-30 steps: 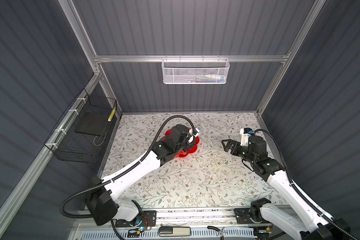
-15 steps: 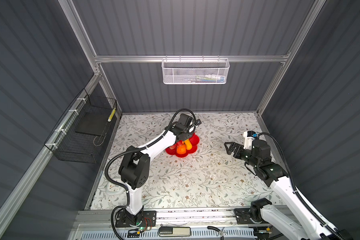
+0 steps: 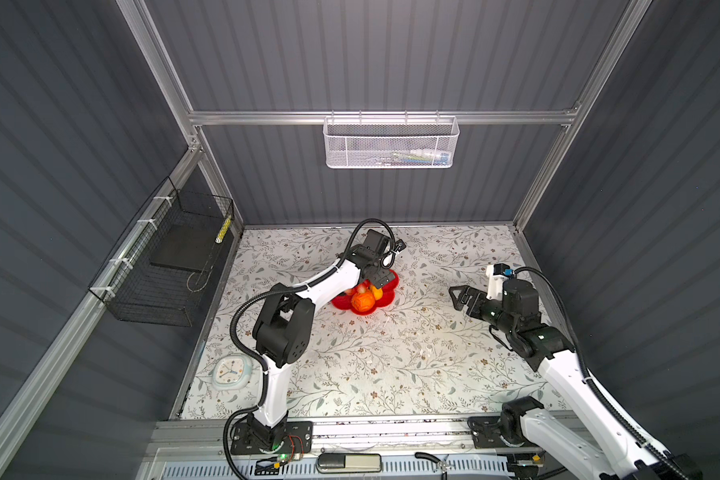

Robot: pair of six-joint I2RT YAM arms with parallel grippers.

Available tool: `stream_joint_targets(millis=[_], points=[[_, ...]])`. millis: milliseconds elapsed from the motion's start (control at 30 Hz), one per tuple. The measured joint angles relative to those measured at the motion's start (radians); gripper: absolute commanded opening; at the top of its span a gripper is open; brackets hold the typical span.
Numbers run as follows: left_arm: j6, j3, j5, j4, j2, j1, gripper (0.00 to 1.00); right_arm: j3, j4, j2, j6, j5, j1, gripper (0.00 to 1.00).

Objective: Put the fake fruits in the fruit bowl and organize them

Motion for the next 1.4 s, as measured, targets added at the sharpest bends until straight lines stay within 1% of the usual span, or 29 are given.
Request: stream_joint_targets(millis=[133, 233, 367, 467, 533, 633, 700, 800, 900, 967, 1033, 1100, 1167, 1267, 1400], points=[[-0.047, -0.019, 0.038, 0.048, -0.027, 0.0, 1.0, 0.012, -0.001, 0.015, -0.01, -0.001, -0.01, 0.99], [-0.084, -0.058, 0.08, 0.103, -0.1, 0.0, 1.0, 0.038, 0.0, 0.026, -0.027, 0.0, -0.016, 0.99], [-0.15, -0.153, 0.136, 0.24, -0.276, 0.002, 1.0, 0.064, 0.014, 0.03, -0.063, 0.016, -0.023, 0.99], [-0.21, -0.275, 0.15, 0.375, -0.451, 0.012, 1.0, 0.061, 0.051, 0.03, -0.101, 0.063, -0.035, 0.99], [-0.246, -0.397, 0.136, 0.46, -0.584, 0.023, 1.0, 0.04, 0.105, 0.024, -0.132, 0.107, -0.055, 0.99], [-0.301, -0.639, 0.068, 0.566, -0.782, 0.064, 1.0, -0.022, 0.182, 0.011, -0.169, 0.183, -0.101, 0.99], [-0.353, -0.845, 0.016, 0.616, -0.911, 0.125, 1.0, -0.08, 0.241, 0.013, -0.196, 0.256, -0.135, 0.99], [-0.415, -1.093, -0.065, 0.625, -1.032, 0.223, 1.0, -0.183, 0.364, 0.041, -0.246, 0.355, -0.163, 0.99], [-0.456, -1.261, -0.132, 0.626, -1.103, 0.309, 1.0, -0.265, 0.52, 0.138, -0.304, 0.424, -0.175, 0.99], [-0.472, -1.302, -0.138, 0.644, -1.091, 0.375, 1.0, -0.306, 0.633, 0.217, -0.338, 0.447, -0.184, 0.99], [-0.491, -1.307, -0.124, 0.697, -1.034, 0.449, 1.0, -0.337, 0.737, 0.288, -0.367, 0.453, -0.199, 0.99], [-0.519, -1.312, -0.086, 0.816, -0.928, 0.532, 1.0, -0.352, 0.826, 0.348, -0.385, 0.449, -0.223, 0.99], [-0.532, -1.328, -0.062, 0.956, -0.803, 0.584, 1.0, -0.358, 0.907, 0.394, -0.391, 0.435, -0.253, 0.99], [-0.542, -1.351, -0.017, 1.138, -0.597, 0.605, 1.0, -0.359, 1.02, 0.463, -0.397, 0.396, -0.288, 0.99], [-0.546, -1.353, 0.016, 1.283, -0.445, 0.614, 1.0, -0.363, 1.152, 0.569, -0.423, 0.341, -0.285, 0.99]])
